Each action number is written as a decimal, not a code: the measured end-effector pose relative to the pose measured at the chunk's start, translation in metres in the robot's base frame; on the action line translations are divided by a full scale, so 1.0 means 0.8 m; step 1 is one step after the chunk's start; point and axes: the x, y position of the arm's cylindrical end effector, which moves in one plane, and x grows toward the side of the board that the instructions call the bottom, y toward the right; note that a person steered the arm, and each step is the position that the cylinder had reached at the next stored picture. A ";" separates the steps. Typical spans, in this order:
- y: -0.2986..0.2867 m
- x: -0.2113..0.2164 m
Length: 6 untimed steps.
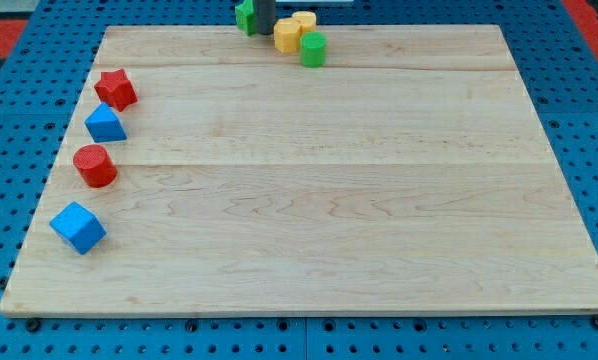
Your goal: Slide green circle left a bit
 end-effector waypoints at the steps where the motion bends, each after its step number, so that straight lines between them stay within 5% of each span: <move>1: 0.030 -0.002; 3: 0.068 0.002; 6: 0.102 0.089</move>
